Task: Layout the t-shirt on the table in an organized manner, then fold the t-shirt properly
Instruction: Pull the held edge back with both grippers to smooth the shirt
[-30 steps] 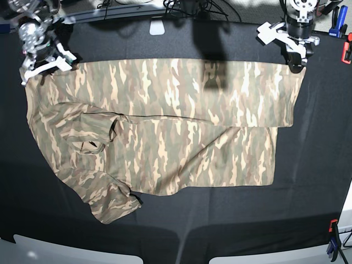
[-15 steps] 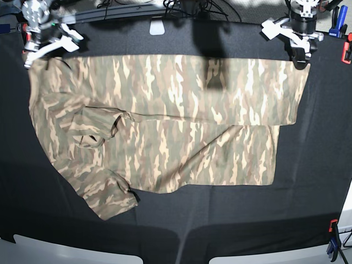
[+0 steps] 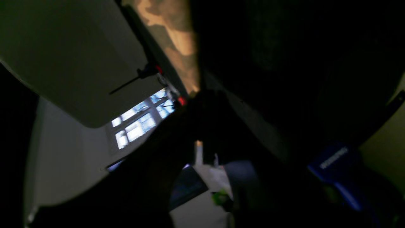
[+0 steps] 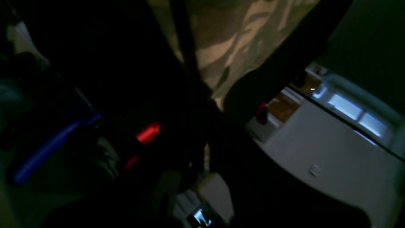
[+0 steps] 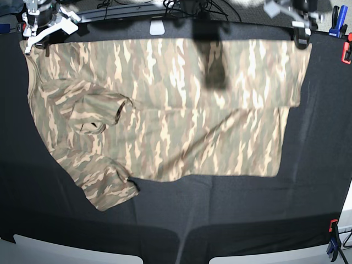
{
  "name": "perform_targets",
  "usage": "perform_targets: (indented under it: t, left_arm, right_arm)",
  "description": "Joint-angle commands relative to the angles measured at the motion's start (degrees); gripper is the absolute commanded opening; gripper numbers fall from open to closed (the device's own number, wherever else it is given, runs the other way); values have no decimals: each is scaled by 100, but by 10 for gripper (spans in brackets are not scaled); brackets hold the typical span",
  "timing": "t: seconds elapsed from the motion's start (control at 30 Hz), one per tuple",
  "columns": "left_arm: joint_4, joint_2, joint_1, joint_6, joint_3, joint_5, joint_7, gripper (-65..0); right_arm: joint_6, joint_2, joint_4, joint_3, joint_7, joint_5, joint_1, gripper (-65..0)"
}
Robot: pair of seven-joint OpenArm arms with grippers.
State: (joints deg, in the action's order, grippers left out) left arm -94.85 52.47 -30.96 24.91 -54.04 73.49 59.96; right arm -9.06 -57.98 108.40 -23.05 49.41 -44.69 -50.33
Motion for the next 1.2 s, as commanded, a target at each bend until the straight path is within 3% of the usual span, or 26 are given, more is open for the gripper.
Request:
perform_targets:
  t: [0.0,0.23,0.6,0.7,1.0,1.03,1.13,1.17]
  left_arm:
    - [-76,107,-92,87,9,164,184,-650]
    - [-76,109,-127,90,11,197,238,-650]
    - [-76,107,-142,87,11,181,361,-650]
    - [-76,105,-142,87,11,31,125,-650]
    - [-76,105,-138,105,11,-195,-24,-650]
    - [-76,105,-131,192,9,-299,-31,-650]
    - [-76,105,-127,455,11,-520,-17,-640]
    - [-76,105,-127,472,11,-522,-9,-573]
  right_arm:
    - [-90,-140,72,44,107,-101,-83,-650]
    - [-175,-498,72,74,404,-387,-302,-650]
    - [-173,-505,72,138,321,-463,-306,-650]
    - [-181,-503,74,138,203,-463,-304,-650]
    - [-614,-503,79,133,160,-463,-304,-650]
    - [-743,-503,79,133,160,-463,-302,-631]
    - [-1279,-498,79,133,166,-581,-302,-484]
    - [-1419,-476,79,133,192,-732,-299,-451]
